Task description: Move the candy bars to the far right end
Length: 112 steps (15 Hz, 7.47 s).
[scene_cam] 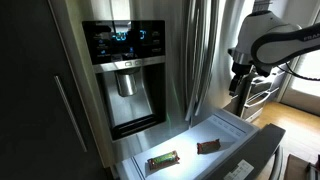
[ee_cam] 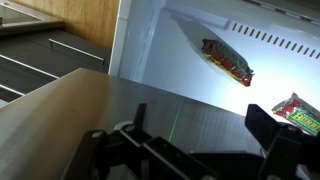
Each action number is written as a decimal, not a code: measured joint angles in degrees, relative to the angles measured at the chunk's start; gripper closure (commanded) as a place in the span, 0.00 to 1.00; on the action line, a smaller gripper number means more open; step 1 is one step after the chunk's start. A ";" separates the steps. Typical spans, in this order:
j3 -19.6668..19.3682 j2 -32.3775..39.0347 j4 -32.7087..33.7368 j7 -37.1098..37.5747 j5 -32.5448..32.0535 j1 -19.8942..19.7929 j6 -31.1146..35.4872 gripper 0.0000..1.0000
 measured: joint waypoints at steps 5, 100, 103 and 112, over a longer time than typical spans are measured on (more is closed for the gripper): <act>0.00 0.00 0.00 0.00 0.00 0.00 0.00 0.00; 0.52 39.65 -4.82 -21.33 6.48 2.33 33.80 0.00; 1.45 43.15 -4.71 -23.60 5.99 1.57 40.87 0.00; 3.87 50.64 -4.40 -25.00 4.49 -3.24 52.47 0.55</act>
